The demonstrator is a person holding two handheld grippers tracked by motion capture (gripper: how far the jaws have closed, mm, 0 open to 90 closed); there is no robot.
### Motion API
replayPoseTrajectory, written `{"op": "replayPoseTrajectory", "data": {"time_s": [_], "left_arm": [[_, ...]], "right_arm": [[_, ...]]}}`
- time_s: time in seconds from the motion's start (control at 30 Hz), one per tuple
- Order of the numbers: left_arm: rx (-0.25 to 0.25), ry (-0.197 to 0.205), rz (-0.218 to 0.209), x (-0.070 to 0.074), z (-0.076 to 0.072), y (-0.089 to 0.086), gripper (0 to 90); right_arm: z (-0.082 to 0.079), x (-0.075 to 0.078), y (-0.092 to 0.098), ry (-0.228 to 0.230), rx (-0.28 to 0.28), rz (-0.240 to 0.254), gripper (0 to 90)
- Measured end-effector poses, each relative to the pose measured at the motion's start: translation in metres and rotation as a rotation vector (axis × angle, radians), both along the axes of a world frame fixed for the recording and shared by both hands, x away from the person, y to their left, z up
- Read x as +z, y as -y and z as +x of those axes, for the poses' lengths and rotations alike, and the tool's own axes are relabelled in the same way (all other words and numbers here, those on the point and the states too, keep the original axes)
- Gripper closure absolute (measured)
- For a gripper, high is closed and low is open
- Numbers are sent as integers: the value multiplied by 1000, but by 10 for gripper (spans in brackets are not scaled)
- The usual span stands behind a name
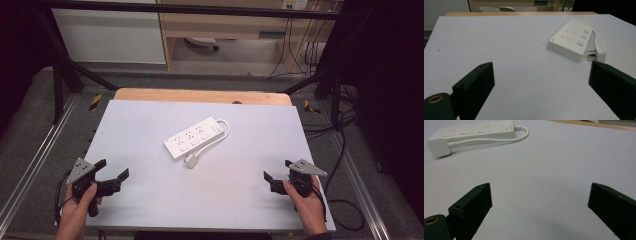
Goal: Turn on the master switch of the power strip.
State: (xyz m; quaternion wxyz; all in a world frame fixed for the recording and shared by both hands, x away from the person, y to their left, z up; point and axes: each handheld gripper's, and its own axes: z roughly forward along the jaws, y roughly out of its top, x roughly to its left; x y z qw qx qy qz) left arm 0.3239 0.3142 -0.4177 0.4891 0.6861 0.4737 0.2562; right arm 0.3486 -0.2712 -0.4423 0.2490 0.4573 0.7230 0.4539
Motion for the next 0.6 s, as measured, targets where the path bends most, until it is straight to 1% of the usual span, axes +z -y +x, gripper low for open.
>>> {"op": "replayPoseTrajectory", "data": {"time_s": [0.07,0.17,0.2,0.33,0.6], "left_arm": [[-6,3,9,0,-1,1,68],[-7,10,7,1,-1,3,65],[-15,10,13,1,-1,3,64],[-20,10,7,1,0,4,63],[-30,8,7,1,0,6,63]], "right_arm": [[0,0,1,-4,0,5,50],[0,0,2,-10,8,17,47],[0,1,2,-7,9,18,46],[-1,3,1,9,20,27,45],[-2,5,0,25,24,40,45]]}}
